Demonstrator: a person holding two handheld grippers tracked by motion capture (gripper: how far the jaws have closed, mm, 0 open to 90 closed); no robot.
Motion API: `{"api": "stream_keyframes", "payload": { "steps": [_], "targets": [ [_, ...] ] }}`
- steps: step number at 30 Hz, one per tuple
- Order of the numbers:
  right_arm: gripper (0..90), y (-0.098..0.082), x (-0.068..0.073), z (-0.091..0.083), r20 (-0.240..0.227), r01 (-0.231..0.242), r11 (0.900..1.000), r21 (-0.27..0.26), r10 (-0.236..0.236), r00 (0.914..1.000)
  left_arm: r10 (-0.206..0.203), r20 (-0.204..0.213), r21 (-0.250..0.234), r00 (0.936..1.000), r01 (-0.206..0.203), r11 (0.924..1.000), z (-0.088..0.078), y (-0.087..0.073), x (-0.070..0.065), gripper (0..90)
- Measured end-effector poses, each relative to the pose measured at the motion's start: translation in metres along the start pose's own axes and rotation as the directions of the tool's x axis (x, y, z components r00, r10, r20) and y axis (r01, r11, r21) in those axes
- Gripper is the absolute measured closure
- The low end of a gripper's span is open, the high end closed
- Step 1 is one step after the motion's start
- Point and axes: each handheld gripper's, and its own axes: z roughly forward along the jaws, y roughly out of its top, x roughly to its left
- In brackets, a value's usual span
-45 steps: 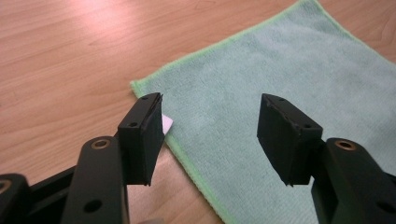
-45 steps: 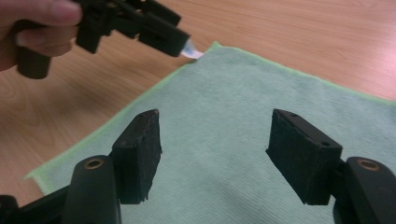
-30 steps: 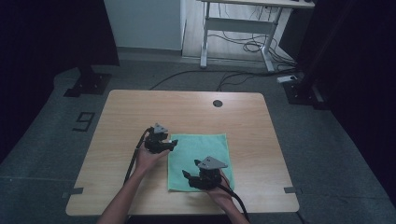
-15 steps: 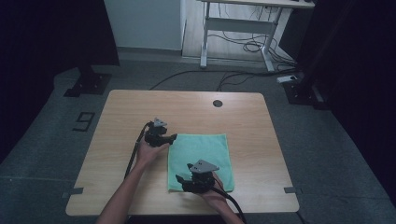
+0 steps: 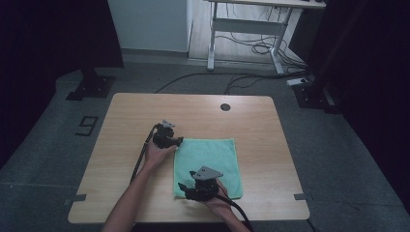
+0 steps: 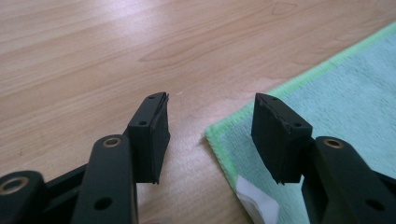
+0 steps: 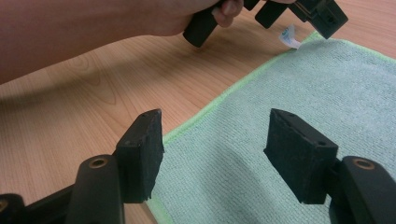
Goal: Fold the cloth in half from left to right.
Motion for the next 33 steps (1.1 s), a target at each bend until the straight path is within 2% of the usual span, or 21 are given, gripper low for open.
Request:
{"api": "stream_keyframes", "payload": {
  "steps": [2, 13, 18, 20, 25, 28, 33],
  "targets": [
    [36.8, 0.000, 0.000, 0.000, 0.000, 0.000, 1.000, 0.000, 0.000, 1.0000, 0.000, -0.009, -0.009, 1.0000, 0.000, 1.0000, 0.001, 0.000, 0.000, 47.2],
    [36.9, 0.000, 0.004, 0.001, -0.016, 0.003, 1.000, 0.003, -0.003, 0.9999, 0.032, -0.049, 0.019, 0.9983, -0.031, 0.9993, 0.008, -0.003, -0.003, 54.3],
    [37.0, 0.000, 0.006, 0.001, -0.026, 0.000, 1.000, 0.001, 0.000, 0.9997, 0.016, -0.037, 0.025, 0.9992, -0.015, 0.9996, 0.008, -0.003, -0.003, 59.9],
    [36.9, 0.000, 0.007, 0.001, -0.031, 0.002, 1.000, -0.003, -0.002, 0.9995, 0.023, -0.024, 0.027, 0.9994, -0.023, 0.9994, 0.008, -0.003, -0.005, 65.6],
    [36.7, 0.000, 0.009, 0.001, -0.044, 0.004, 1.000, -0.004, -0.004, 0.9990, 0.050, -0.026, 0.028, 0.9984, -0.049, 0.9984, 0.008, -0.004, -0.010, 76.6],
    [36.6, -0.001, 0.011, 0.002, -0.048, 0.005, 1.000, 0.000, -0.005, 0.9988, 0.052, -0.016, 0.028, 0.9985, -0.052, 0.9983, 0.008, -0.004, -0.011, 82.3],
    [36.6, -0.002, 0.015, 0.002, -0.061, 0.013, 1.000, 0.015, -0.012, 0.9981, 0.054, -0.004, 0.007, 0.9985, -0.054, 0.9985, 0.008, -0.007, -0.011, 86.2]
  ]
}}
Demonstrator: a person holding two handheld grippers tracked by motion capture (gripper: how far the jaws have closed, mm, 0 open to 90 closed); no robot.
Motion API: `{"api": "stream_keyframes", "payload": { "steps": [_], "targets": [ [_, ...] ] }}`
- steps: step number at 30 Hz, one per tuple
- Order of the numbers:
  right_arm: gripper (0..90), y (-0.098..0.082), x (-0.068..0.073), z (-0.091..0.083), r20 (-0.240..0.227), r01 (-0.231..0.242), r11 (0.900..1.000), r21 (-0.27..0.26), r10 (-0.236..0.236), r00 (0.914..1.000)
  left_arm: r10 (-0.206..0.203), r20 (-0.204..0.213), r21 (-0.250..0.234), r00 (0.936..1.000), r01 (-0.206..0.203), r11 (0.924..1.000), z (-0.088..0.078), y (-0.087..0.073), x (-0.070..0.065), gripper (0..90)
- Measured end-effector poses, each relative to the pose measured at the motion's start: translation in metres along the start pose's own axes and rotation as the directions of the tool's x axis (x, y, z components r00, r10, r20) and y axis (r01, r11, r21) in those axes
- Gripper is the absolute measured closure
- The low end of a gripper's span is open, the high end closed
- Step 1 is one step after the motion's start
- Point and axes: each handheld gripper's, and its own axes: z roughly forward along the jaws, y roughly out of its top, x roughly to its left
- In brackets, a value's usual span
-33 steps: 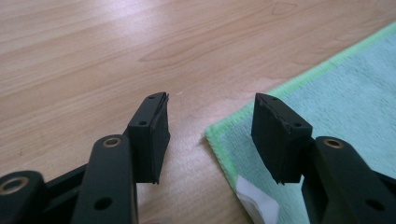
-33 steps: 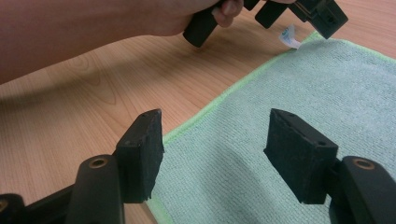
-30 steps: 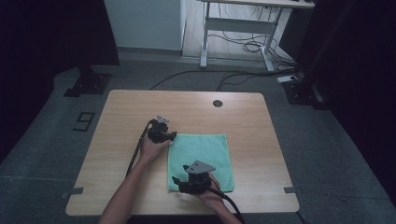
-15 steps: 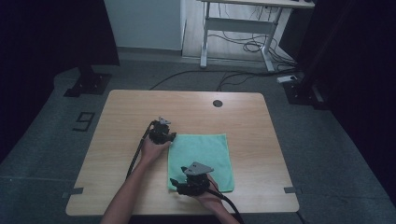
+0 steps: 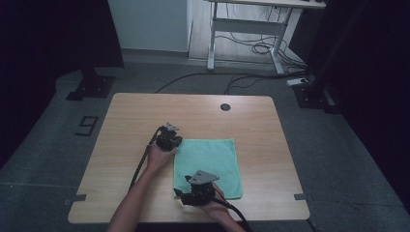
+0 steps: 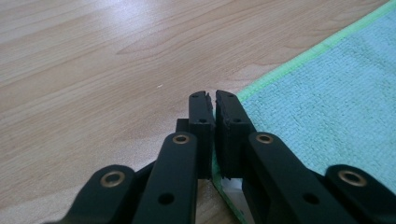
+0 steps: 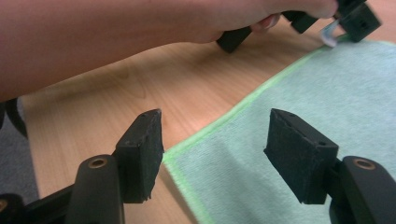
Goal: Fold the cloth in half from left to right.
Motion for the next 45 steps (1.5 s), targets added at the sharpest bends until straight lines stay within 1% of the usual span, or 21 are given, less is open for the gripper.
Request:
{"api": "stream_keyframes", "payload": {
  "steps": [3, 6, 10, 12, 15, 17, 18, 21, 22, 25, 27, 28, 29, 37, 38, 40, 41, 42, 43, 44, 45],
  "targets": [
    [39.1, -0.002, 0.004, 0.005, -0.023, 0.006, 0.999, 0.031, -0.005, 0.9997, -0.005, 0.008, -0.013, 1.0000, 0.005, 0.9999, 0.000, -0.002, 0.000, 87.4],
    [41.8, -0.003, 0.007, 0.009, -0.032, 0.018, 0.999, 0.048, -0.017, 0.9994, -0.013, 0.016, -0.017, 0.9998, 0.013, 0.9998, 0.000, -0.003, 0.002, 87.5],
    [45.4, -0.004, 0.010, 0.013, -0.031, 0.035, 0.997, 0.063, -0.033, 0.9990, -0.020, 0.023, -0.018, 0.9995, 0.020, 0.9996, 0.000, -0.003, 0.003, 87.6],
    [47.8, -0.006, 0.012, 0.018, -0.028, 0.054, 0.994, 0.091, -0.051, 0.9983, -0.021, 0.024, -0.018, 0.9995, 0.022, 0.9996, 0.000, -0.003, 0.003, 87.6],
    [48.6, -0.007, 0.014, 0.020, -0.024, 0.069, 0.991, 0.111, -0.067, 0.9975, -0.021, 0.024, -0.017, 0.9995, 0.021, 0.9996, 0.000, -0.003, 0.003, 87.6],
    [51.8, -0.009, 0.016, 0.022, -0.026, 0.081, 0.989, 0.125, -0.078, 0.9966, -0.021, 0.023, -0.015, 0.9995, 0.022, 0.9996, 0.000, -0.002, 0.003, 87.6],
    [56.6, -0.009, 0.017, 0.022, -0.007, 0.086, 0.988, 0.132, -0.086, 0.9962, -0.018, 0.019, -0.013, 0.9996, 0.019, 0.9997, 0.000, -0.002, 0.002, 87.6],
    [62.7, -0.010, 0.017, 0.022, -0.011, 0.092, 0.986, 0.136, -0.092, 0.9957, -0.021, 0.013, -0.005, 0.9997, 0.021, 0.9998, 0.000, -0.001, 0.001, 87.6],
    [65.7, -0.010, 0.017, 0.022, -0.002, 0.091, 0.986, 0.139, -0.092, 0.9958, -0.021, 0.013, -0.005, 0.9997, 0.021, 0.9998, 0.000, -0.001, 0.001, 87.6],
    [74.9, -0.009, 0.016, 0.021, 0.019, 0.075, 0.987, 0.144, -0.079, 0.9967, -0.018, 0.007, 0.004, 0.9998, 0.018, 0.9998, 0.000, 0.001, 0.000, 87.6],
    [79.8, -0.009, 0.014, 0.020, 0.025, 0.072, 0.987, 0.147, -0.077, 0.9968, -0.021, 0.005, 0.007, 0.9998, 0.021, 0.9998, 0.000, 0.001, 0.000, 87.7],
    [79.8, -0.009, 0.014, 0.020, 0.025, 0.072, 0.987, 0.147, -0.077, 0.9968, -0.021, 0.005, 0.007, 0.9998, 0.021, 0.9998, 0.000, 0.001, 0.000, 87.6],
    [83.7, -0.010, 0.013, 0.020, 0.028, 0.074, 0.986, 0.147, -0.079, 0.9964, -0.015, -0.001, 0.010, 0.9999, 0.015, 0.9998, 0.000, 0.001, -0.001, 87.6],
    [86.5, -0.010, 0.009, 0.018, 0.014, 0.050, 0.989, 0.140, -0.053, 0.9985, -0.020, -0.011, 0.017, 0.9997, 0.020, 0.9997, 0.000, 0.002, -0.003, 88.3],
    [86.6, -0.010, 0.009, 0.016, 0.011, 0.041, 0.991, 0.130, -0.043, 0.9990, -0.026, 0.001, 0.030, 0.9997, 0.026, 0.9992, -0.001, 0.004, -0.003, 88.6],
    [86.7, -0.010, 0.009, 0.015, 0.009, 0.041, 0.991, 0.125, -0.042, 0.9991, -0.030, 0.009, 0.034, 0.9995, 0.029, 0.9990, -0.003, 0.005, -0.002, 88.8],
    [86.7, -0.008, 0.010, 0.012, 0.007, 0.041, 0.993, 0.107, -0.042, 0.9991, -0.036, 0.021, 0.028, 0.9991, 0.035, 0.9990, -0.005, 0.007, -0.002, 89.3],
    [86.7, -0.008, 0.010, 0.012, 0.007, 0.041, 0.993, 0.107, -0.042, 0.9991, -0.036, 0.021, 0.028, 0.9991, 0.035, 0.9990, -0.005, 0.007, -0.002, 89.3],
    [86.7, -0.007, 0.009, 0.009, 0.004, 0.034, 0.995, 0.089, -0.035, 0.9994, -0.044, 0.027, 0.020, 0.9987, 0.043, 0.9989, -0.008, 0.008, -0.002, 89.3],
    [86.8, -0.006, 0.009, 0.008, 0.002, 0.029, 0.996, 0.082, -0.029, 0.9996, -0.051, 0.038, 0.002, 0.9980, 0.051, 0.9987, -0.013, 0.011, -0.002, 89.3],
    [86.8, -0.006, 0.009, 0.008, 0.002, 0.029, 0.996, 0.082, -0.029, 0.9996, -0.051, 0.038, 0.002, 0.9980, 0.051, 0.9987, -0.013, 0.011, -0.002, 89.4]
  ]
}}
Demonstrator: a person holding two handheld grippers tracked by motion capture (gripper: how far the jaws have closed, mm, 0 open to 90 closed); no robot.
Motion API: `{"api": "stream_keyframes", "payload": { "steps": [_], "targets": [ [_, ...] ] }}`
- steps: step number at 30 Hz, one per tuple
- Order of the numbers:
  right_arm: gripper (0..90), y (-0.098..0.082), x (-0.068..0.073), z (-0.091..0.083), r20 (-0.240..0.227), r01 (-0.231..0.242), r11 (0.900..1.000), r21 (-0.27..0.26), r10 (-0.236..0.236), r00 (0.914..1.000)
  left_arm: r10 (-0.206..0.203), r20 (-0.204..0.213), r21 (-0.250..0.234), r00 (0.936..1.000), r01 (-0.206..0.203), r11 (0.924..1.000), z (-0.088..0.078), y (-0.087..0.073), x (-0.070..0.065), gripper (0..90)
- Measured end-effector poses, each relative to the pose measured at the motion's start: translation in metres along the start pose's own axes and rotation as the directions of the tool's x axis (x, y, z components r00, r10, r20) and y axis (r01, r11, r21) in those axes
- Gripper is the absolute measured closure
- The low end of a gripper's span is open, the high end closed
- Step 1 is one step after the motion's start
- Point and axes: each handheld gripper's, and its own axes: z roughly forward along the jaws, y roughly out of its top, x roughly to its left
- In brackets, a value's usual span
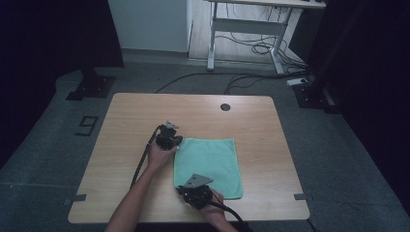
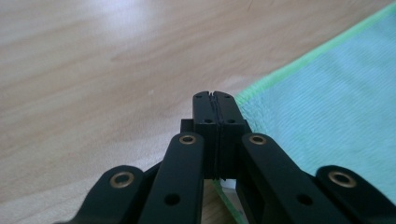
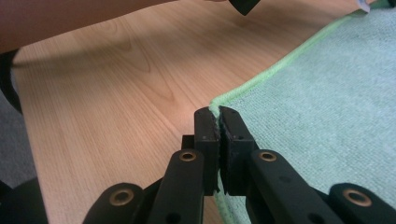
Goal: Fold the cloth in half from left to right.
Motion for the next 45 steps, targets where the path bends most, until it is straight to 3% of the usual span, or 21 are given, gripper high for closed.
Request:
{"api": "stream_keyframes", "payload": {
  "steps": [9, 18, 26, 36, 45],
  "targets": [
    [86.7, 0.007, 0.003, -0.013, -0.004, -0.018, 0.997, -0.072, 0.018, 0.9998, -0.002, 0.001, -0.045, 1.0000, 0.002, 0.9990, -0.024, 0.010, -0.001, 89.4],
    [86.6, 0.011, 0.007, -0.015, -0.004, -0.018, 0.995, -0.098, 0.017, 0.9998, 0.037, 0.016, -0.077, 0.9992, -0.036, 0.9964, -0.045, 0.025, -0.013, 89.4],
    [86.6, 0.013, 0.005, -0.016, -0.003, -0.041, 0.992, -0.119, 0.041, 0.9992, 0.051, 0.036, -0.091, 0.9981, -0.048, 0.9947, -0.052, 0.032, -0.021, 89.4],
    [86.6, 0.027, 0.007, -0.025, -0.011, -0.041, 0.981, -0.190, 0.040, 0.9991, 0.046, 0.050, -0.106, 0.9977, -0.040, 0.9936, -0.061, 0.037, -0.022, 89.3],
    [86.6, 0.030, 0.009, -0.021, -0.021, -0.027, 0.983, -0.181, 0.024, 0.9995, 0.041, 0.038, -0.095, 0.9984, -0.037, 0.9948, -0.070, 0.040, -0.016, 89.3]
  ]
}}
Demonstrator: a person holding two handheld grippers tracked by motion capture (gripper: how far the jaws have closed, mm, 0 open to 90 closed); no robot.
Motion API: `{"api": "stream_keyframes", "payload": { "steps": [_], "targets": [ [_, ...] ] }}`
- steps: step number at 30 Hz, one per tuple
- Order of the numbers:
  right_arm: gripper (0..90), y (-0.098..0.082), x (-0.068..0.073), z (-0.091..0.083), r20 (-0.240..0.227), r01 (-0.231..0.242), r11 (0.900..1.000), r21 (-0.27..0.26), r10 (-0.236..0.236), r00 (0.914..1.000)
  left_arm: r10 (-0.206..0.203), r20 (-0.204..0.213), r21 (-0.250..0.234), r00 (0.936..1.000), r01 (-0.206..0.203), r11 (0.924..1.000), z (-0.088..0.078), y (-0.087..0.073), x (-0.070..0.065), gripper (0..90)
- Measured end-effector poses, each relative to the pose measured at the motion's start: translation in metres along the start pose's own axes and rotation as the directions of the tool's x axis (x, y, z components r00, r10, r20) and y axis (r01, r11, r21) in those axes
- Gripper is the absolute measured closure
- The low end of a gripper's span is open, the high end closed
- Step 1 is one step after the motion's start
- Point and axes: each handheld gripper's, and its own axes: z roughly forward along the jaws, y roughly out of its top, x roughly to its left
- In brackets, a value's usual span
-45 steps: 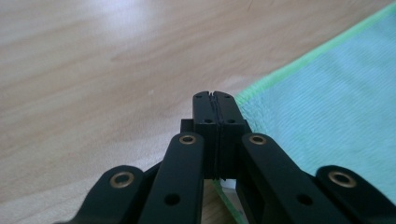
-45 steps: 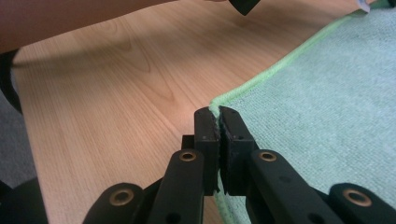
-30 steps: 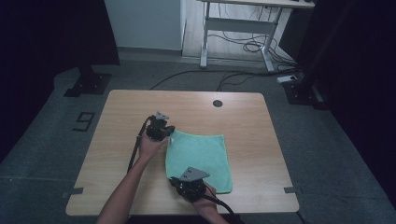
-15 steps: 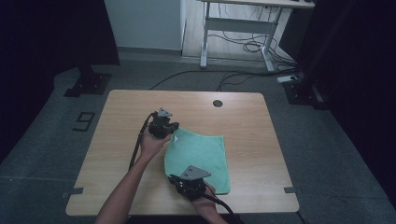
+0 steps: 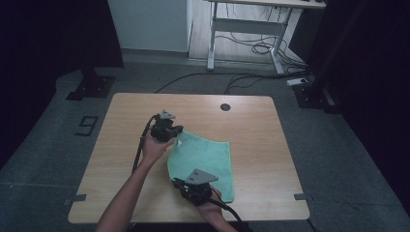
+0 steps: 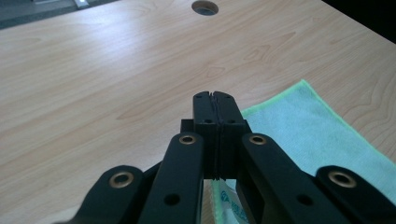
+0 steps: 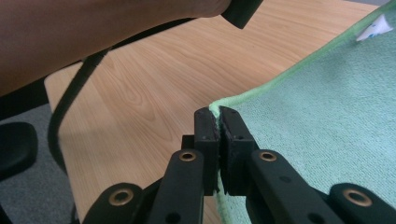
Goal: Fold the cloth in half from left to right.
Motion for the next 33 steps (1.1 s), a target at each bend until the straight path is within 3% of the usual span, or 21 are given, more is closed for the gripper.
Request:
{"api": "stream_keyframes", "payload": {
  "steps": [5, 16, 24, 33],
  "targets": [
    [86.6, 0.007, 0.004, 0.001, -0.019, 0.006, 1.000, -0.020, -0.006, 0.9998, -0.007, -0.016, -0.003, 0.9998, 0.007, 1.0000, -0.010, 0.009, 0.005, 89.3],
    [86.6, 0.005, 0.002, -0.008, -0.003, 0.004, 1.000, -0.017, -0.004, 1.0000, -0.030, -0.024, 0.017, 0.9993, 0.030, 0.9994, -0.006, 0.003, 0.008, 89.2],
    [86.6, 0.034, 0.013, -0.004, -0.024, 0.050, 0.998, -0.048, -0.051, 0.9984, -0.031, -0.058, 0.000, 0.9978, 0.031, 0.9995, -0.029, 0.014, 0.016, 89.2],
    [86.6, 0.012, 0.003, -0.007, -0.025, -0.003, 1.000, -0.021, 0.002, 0.9997, -0.046, -0.062, 0.034, 0.9970, 0.048, 0.9983, -0.016, 0.003, 0.017, 89.0]
  ]
}}
